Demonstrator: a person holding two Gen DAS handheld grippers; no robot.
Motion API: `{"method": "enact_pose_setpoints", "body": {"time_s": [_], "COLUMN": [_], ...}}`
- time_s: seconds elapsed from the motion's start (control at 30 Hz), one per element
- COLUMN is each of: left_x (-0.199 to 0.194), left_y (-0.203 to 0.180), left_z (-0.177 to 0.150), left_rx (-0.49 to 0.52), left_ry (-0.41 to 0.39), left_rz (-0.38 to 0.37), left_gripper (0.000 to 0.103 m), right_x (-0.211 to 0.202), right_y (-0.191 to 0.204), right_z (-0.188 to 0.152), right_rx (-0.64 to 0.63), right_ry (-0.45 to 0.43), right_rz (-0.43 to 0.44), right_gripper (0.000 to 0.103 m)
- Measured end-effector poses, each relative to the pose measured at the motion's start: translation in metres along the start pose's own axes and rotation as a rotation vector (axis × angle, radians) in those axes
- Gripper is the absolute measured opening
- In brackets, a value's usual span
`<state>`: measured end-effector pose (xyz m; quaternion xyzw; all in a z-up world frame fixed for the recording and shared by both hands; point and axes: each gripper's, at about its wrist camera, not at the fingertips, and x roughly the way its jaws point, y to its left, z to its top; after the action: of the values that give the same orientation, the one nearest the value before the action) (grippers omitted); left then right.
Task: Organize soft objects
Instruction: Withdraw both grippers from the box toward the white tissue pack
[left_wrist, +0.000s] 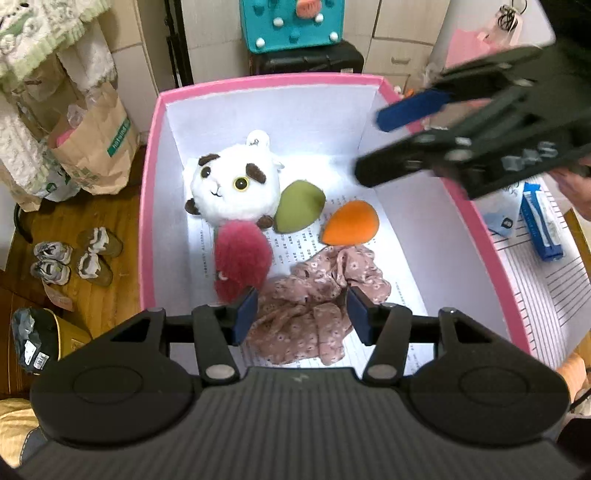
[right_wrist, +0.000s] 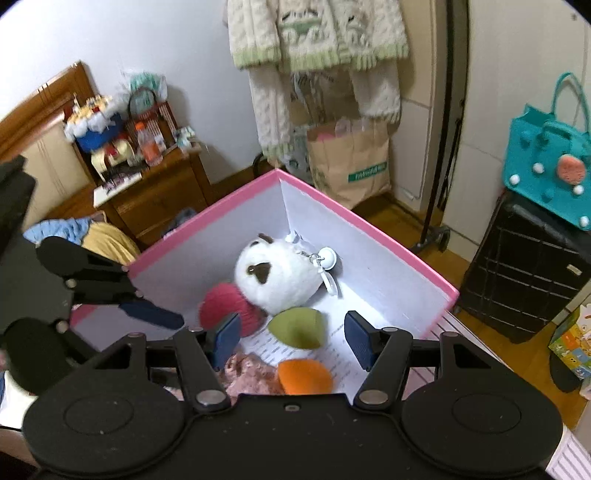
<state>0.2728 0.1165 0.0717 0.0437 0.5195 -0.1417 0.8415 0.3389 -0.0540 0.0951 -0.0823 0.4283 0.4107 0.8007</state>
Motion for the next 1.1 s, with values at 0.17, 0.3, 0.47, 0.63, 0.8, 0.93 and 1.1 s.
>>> {"method": "enact_pose_setpoints", "body": {"time_s": [0.17,0.3,0.47,0.63,0.8,0.93,1.1], "left_x": [-0.031,-0.058,-0.087,-0.101,-0.110,-0.112,-0.109], "left_y": [-0.010,-0.016,-0.032,-0.057,-0.093,-0.122,-0.153], "left_z": [-0.007,-0.016,-0.022,-0.027,-0.028,-0.028,-0.018], "left_rx": [0.015,0.022,0.039,0.073,0.127,0.164,0.204], "left_ry": [-0.076,-0.120,-0.180,-0.228,-0.262,-0.287,-0.290], "left_rz": [0.020,0.012,-0.014,-0.054,-0.093,-0.127,-0.201], "left_gripper": [0.058,0.059,0.061,0.062,0.062,0.062,0.062], "right_x": [-0.049,-0.085,-0.125,-0.154,-0.176,-0.192,-0.200], "right_y": [0.012,0.022,0.029,0.028,0.022,0.015,0.003], "right_z": [-0.021,-0.040,-0.065,-0.094,-0.128,-0.152,-0.174], "right_rx": [-0.004,-0.013,-0.017,0.002,0.038,0.072,0.108], "right_ry": [-0.059,-0.089,-0.133,-0.169,-0.186,-0.189,-0.194], "right_rz": [-0.020,-0.063,-0.116,-0.157,-0.194,-0.209,-0.205], "right_gripper": [0.067,0.068,0.068,0.070,0.070,0.070,0.071]}}
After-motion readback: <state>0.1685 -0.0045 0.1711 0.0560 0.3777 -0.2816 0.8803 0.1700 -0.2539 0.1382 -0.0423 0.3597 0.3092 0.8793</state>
